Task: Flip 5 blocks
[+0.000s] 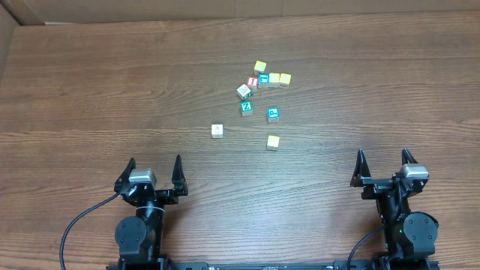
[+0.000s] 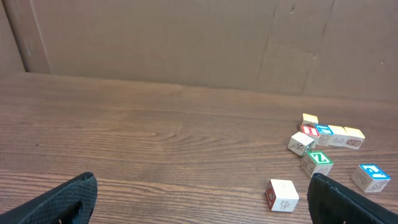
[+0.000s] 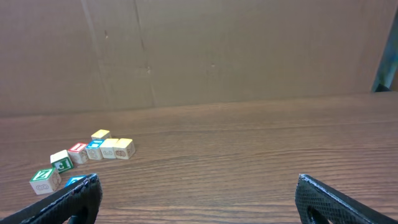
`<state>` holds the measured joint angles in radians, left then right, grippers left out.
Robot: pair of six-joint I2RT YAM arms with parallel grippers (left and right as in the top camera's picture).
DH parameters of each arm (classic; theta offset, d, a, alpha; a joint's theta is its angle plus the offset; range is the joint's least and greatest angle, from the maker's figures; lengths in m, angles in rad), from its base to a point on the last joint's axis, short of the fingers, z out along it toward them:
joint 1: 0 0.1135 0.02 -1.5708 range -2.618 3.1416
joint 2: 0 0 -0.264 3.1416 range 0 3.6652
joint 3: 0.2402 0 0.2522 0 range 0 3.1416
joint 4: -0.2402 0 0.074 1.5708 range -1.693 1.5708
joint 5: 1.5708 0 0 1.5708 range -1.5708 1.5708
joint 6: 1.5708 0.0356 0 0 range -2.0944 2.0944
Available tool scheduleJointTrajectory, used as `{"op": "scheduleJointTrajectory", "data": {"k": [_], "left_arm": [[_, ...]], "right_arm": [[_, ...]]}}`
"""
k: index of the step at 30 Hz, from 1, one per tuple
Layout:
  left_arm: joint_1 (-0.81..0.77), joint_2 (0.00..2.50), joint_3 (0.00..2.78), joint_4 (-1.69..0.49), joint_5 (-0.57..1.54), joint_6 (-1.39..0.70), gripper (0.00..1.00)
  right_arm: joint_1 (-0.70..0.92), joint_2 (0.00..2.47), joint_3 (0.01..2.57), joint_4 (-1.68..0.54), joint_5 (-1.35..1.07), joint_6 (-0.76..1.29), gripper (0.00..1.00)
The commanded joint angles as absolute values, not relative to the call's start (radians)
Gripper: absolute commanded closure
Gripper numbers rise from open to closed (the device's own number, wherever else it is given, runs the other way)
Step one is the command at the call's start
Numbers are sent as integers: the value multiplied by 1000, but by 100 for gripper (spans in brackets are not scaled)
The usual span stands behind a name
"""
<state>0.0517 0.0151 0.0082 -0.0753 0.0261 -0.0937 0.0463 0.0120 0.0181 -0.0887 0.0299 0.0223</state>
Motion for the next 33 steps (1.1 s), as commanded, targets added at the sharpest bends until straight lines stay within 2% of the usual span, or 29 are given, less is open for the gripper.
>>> {"op": "scheduleJointTrajectory", "data": {"k": [1,16,21,25,33], "left_arm": [[44,5,5,-75,41,-77,0],[44,4,5,-75,46,-79,0],[44,5,5,-73,79,-258,0],[44,5,5,-72,81,-274,0],[45,5,80,-103,229,-273,0]], "right_arm": [[44,3,8,-81,28,23,0],[44,3,8,-83,-17,28,0],[44,3,8,-37,-120,27,0],[44,3,8,-45,-120,28,0],[44,3,35,-54,-149,100,0]]}}
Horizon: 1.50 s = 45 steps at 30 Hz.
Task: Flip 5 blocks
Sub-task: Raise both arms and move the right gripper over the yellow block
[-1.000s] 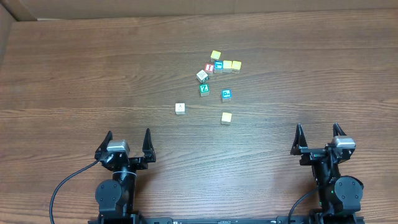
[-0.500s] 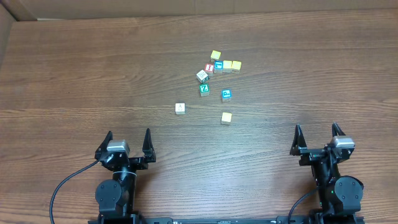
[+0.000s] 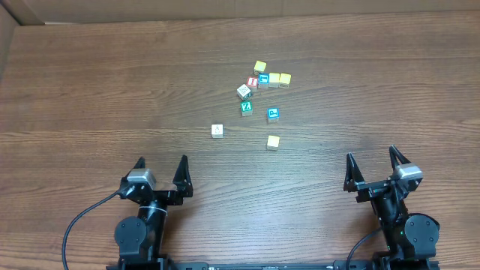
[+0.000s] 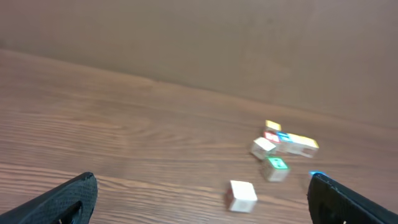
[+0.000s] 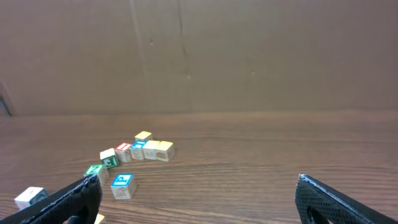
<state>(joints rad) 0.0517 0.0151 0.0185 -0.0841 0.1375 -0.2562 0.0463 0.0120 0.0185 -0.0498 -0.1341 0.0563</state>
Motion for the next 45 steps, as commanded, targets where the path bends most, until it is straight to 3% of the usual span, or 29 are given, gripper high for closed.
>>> {"op": "scheduleJointTrajectory", "data": {"k": [1,11,18,28,34,40,42,45], "left_arm": [[45,6,115,-131,231,-273,0],[45,254,678,-408,285,-253,0],[45,596,1118,-675,342,-194,0],[45,1068,1637,-1084,341,-70,0],[45,1286,1788,-1266,345,-75,0],[45,1407,1788,-1360,356,-74,0],[45,1438,1788,-1385,356,-74,30],[45,1486,1787,-1416,355,-74,77]], "right_arm": [[43,3,56,-63,-150,110,0],[44,170,480,-291,-150,107,0],[44,491,890,-561,-151,104,0],[44,1050,1529,-1114,-152,45,0],[44,1355,1777,-1397,-260,57,0],[44,1523,1780,-1406,-537,60,0],[45,1566,1780,-1418,-585,60,3],[62,1610,1779,-1424,-601,76,36]]}}
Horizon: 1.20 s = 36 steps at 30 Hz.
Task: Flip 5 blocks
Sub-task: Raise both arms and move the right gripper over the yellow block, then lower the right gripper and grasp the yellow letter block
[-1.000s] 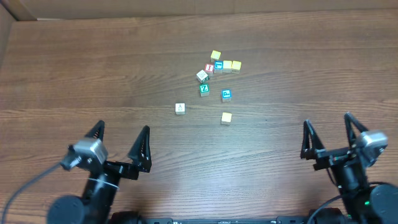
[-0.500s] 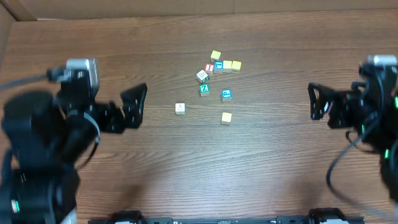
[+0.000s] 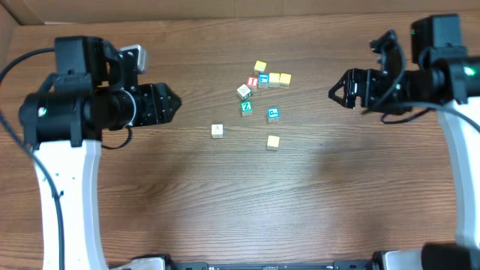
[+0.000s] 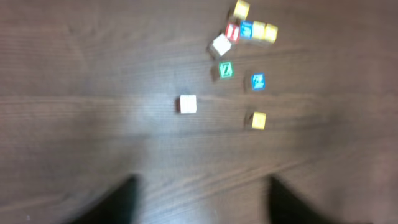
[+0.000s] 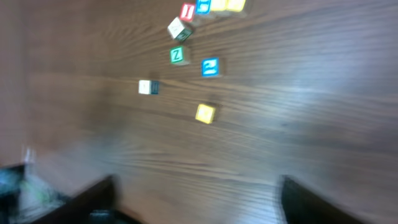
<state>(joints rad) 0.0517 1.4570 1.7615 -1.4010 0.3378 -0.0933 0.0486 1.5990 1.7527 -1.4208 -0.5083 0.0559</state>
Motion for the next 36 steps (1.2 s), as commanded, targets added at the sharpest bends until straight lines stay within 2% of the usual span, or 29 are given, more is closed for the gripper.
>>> {"op": "scheduleJointTrajectory", "data": {"k": [1,2,4,6,9,15,18,19,23,28,30,36], "left_arm": [[45,1500,1787,-1423,355,-74,88],[45,1511,1787,-1428,349,-74,96],[45,1540,1787,-1438,325,-74,96],[45,1567,1787,-1448,304,-75,96],[45,1600,1787,-1454,294,-74,96],[45,1662,1787,-1454,227,-75,96],[45,1686,1787,-1454,228,-75,91],[45,1695,1787,-1452,228,-75,89],[45,1722,1787,-1441,228,-79,62],[45,1759,1787,-1429,228,-91,14],[45,1774,1787,-1428,227,-94,2],[45,1821,1787,-1429,228,-93,0]], "right_arm": [[77,1620,1779,-1423,-582,95,42],[92,1629,1779,-1422,-558,116,51],[135,1642,1776,-1414,-477,182,63],[184,1647,1758,-1390,-381,266,68],[258,1647,1717,-1338,-276,340,68],[401,1648,1587,-1163,-266,384,67],[439,1648,1506,-1069,-266,409,50],[448,1648,1479,-1040,-266,428,48],[480,1649,1396,-969,-186,541,45],[538,1681,1369,-937,-25,599,34],[563,1711,1370,-923,-20,599,32],[570,1794,1457,-987,-30,580,31]]}}
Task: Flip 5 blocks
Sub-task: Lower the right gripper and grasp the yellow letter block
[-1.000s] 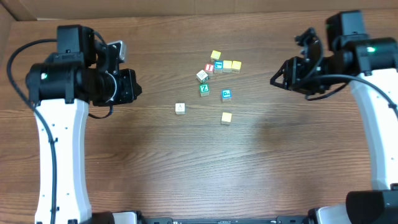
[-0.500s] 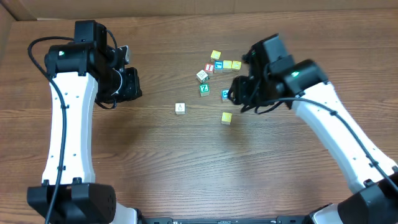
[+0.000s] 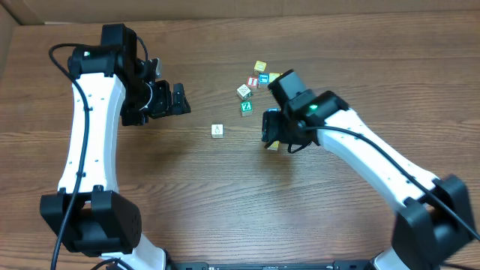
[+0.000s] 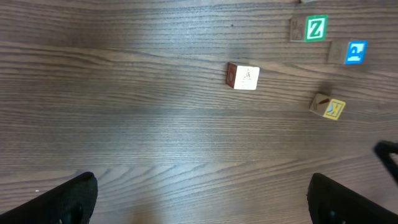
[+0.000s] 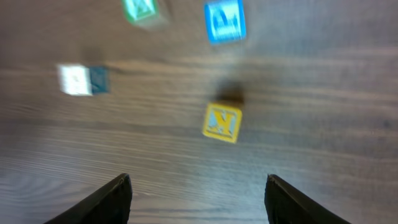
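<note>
Several small letter blocks lie on the wooden table. A yellow block lies just ahead of my open right gripper, which hovers low over it. A blue block, a green Z block and a white block lie round it. My left gripper hangs open to the left of the white block, with bare wood between its fingers. The left wrist view also holds the yellow block. A tight cluster lies farther back.
The right arm crosses the table from the near right and covers part of the back cluster. The left arm reaches in along the left side. A cardboard wall edges the far left corner.
The right gripper has come from the far right to just over the yellow block. The left gripper has shifted a little right and sits lower, nearer the white block. No block has moved.
Both arms began folded at the near edge, grippers open and level with the table. They then turned slightly toward the blocks. Later they stood raised at either side, looking down. Now the right gripper is above the yellow block; the blocks lie where they began.
</note>
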`<state>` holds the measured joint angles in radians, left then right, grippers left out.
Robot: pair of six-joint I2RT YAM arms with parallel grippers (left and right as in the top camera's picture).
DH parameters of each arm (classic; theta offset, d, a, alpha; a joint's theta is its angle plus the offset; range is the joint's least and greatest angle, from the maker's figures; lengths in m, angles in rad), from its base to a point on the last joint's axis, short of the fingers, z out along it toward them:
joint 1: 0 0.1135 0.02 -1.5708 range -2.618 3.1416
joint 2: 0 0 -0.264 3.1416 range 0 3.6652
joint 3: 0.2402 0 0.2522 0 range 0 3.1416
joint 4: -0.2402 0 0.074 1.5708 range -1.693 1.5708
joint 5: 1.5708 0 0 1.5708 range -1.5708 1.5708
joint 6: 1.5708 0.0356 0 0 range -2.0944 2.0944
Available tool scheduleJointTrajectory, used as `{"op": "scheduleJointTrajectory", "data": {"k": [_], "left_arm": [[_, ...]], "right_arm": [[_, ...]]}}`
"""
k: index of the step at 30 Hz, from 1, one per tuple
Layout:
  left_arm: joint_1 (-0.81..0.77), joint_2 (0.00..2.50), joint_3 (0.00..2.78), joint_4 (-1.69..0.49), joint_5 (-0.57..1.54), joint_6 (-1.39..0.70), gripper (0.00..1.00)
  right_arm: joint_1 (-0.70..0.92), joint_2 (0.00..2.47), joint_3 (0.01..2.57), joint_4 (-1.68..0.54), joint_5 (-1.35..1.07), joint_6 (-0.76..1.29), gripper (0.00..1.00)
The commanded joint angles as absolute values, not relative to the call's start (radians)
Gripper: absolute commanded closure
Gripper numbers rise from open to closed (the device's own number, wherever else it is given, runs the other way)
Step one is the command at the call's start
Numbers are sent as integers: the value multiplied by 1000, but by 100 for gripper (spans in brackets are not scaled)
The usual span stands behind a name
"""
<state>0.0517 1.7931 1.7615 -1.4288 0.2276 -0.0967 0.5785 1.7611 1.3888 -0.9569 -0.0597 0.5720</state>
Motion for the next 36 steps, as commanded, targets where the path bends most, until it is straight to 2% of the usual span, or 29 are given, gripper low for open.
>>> {"op": "scheduleJointTrajectory", "data": {"k": [1,4,15,21,22,23,27,28,31,32,33,36], "left_arm": [[45,1827,1787,-1429,228,-93,0],[45,1848,1787,-1435,228,-93,0],[45,1861,1787,-1436,228,-93,0],[45,1861,1787,-1436,228,-93,0],[45,1861,1787,-1435,228,-93,0],[45,1861,1787,-1435,228,-93,0],[45,1861,1787,-1435,228,-93,0],[45,1861,1787,-1435,228,-93,0],[45,1861,1787,-1435,228,-93,0],[45,1861,1787,-1436,228,-93,0],[45,1861,1787,-1435,228,-93,0],[45,1861,1787,-1435,228,-93,0]], "right_arm": [[569,1800,1481,-1008,-31,581,31],[572,1803,1507,-1016,-23,616,34],[638,1874,1474,-936,43,659,34],[667,1892,1432,-868,104,659,19],[667,1893,1422,-852,104,661,13],[667,1893,1412,-837,104,668,1],[659,1893,1387,-811,104,713,0],[656,1893,1381,-811,104,713,1],[651,1893,1361,-802,105,741,39],[651,1893,1349,-788,105,761,46],[651,1893,1343,-780,105,765,49],[653,1898,1322,-764,136,764,47]]}}
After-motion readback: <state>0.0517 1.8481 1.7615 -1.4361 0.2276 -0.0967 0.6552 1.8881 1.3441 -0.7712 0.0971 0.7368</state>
